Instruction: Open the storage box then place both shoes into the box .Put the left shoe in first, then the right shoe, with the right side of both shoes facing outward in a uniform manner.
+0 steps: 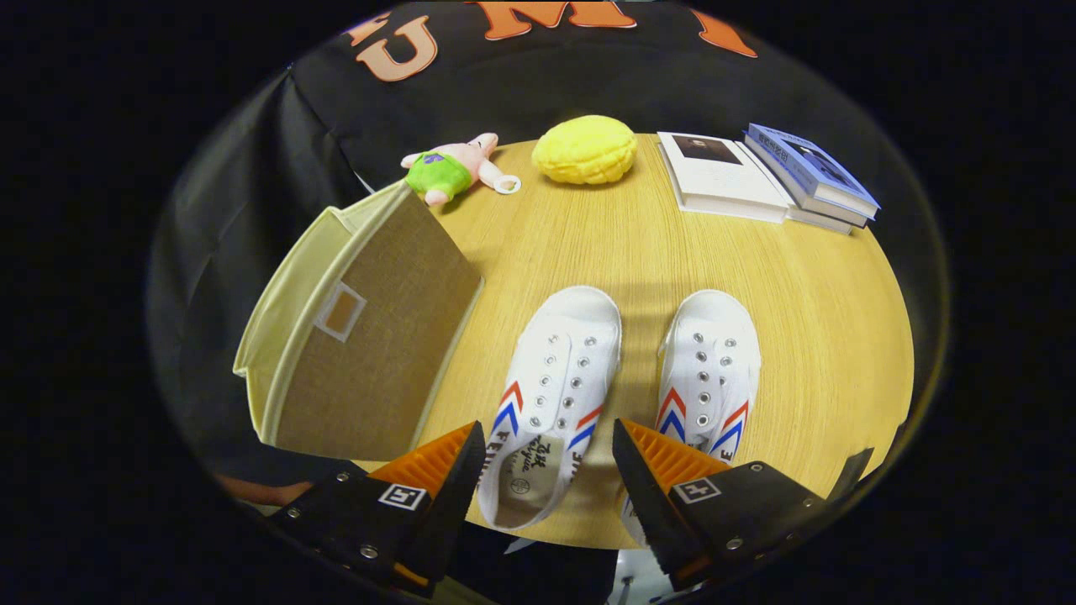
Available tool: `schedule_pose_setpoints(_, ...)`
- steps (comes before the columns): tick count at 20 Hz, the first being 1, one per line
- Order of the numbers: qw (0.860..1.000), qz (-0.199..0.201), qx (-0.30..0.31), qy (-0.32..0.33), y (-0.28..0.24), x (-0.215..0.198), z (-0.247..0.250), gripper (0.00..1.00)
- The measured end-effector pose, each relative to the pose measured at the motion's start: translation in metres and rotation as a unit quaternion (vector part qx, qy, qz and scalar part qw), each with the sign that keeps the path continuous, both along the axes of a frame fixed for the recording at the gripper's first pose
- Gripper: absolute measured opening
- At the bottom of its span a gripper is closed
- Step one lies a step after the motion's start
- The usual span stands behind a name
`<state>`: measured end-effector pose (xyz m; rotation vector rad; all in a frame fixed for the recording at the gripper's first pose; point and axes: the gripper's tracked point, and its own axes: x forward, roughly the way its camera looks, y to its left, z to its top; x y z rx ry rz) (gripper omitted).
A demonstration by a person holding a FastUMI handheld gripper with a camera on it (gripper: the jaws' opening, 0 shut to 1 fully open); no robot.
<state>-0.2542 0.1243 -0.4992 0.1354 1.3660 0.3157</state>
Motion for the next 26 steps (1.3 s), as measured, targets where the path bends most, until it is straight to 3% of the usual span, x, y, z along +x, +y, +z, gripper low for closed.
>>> schedule_pose_setpoints(6,0.998,0.027,-0.047,0.014,-0.013,-0.022,-0.033,0.78)
schedule_pose_setpoints(9,0.998,0.023,-0.06,-0.008,-0.013,-0.016,-0.045,0.62)
schedule_pose_setpoints(11,0.999,-0.008,-0.046,-0.021,-0.011,-0.009,-0.049,0.52)
schedule_pose_setpoints(15,0.994,-0.109,0.022,-0.011,-0.006,-0.008,-0.055,0.41)
schedule_pose_setpoints(19,0.991,-0.111,0.063,0.049,0.003,-0.011,-0.058,0.32)
schedule_pose_setpoints(22,0.978,-0.162,0.093,0.088,0.005,-0.011,-0.054,0.26)
schedule_pose_setpoints(23,0.975,-0.181,0.096,0.09,0.008,-0.012,-0.057,0.14)
schedule_pose_setpoints(26,0.968,-0.202,0.118,0.088,0.014,-0.01,-0.046,0.05)
